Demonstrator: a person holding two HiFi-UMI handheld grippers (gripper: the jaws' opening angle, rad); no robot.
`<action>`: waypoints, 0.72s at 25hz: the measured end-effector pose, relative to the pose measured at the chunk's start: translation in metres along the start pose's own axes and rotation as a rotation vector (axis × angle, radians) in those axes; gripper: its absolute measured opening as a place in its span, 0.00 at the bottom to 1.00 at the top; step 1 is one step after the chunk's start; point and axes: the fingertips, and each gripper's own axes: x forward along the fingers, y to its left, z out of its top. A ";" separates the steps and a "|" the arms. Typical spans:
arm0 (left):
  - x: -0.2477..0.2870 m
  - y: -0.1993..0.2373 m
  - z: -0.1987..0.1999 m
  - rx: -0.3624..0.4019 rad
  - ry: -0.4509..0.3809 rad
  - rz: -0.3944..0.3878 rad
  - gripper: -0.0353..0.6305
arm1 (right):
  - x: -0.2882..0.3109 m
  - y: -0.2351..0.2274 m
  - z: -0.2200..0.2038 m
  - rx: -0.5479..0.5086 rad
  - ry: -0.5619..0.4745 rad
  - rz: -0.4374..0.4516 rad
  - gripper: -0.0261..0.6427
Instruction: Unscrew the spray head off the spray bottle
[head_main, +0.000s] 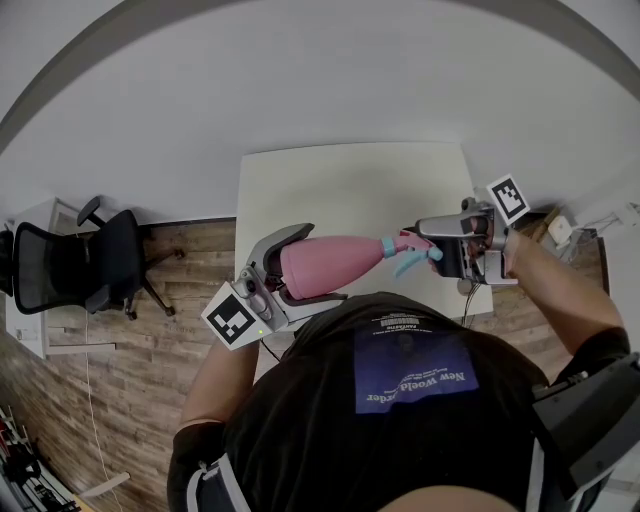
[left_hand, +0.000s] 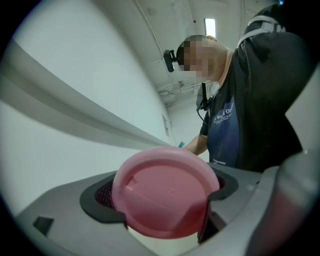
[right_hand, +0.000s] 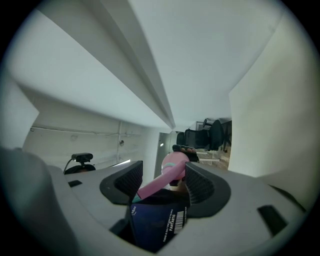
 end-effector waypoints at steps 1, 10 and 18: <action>0.001 -0.001 0.000 0.012 0.009 0.005 0.76 | -0.001 -0.003 -0.001 0.003 0.003 -0.026 0.41; -0.010 0.003 -0.007 0.095 0.071 0.037 0.76 | 0.015 -0.013 0.002 -0.008 0.049 -0.175 0.41; -0.002 0.018 -0.006 -0.232 -0.068 0.037 0.76 | 0.016 0.002 0.019 -0.355 0.073 -0.276 0.39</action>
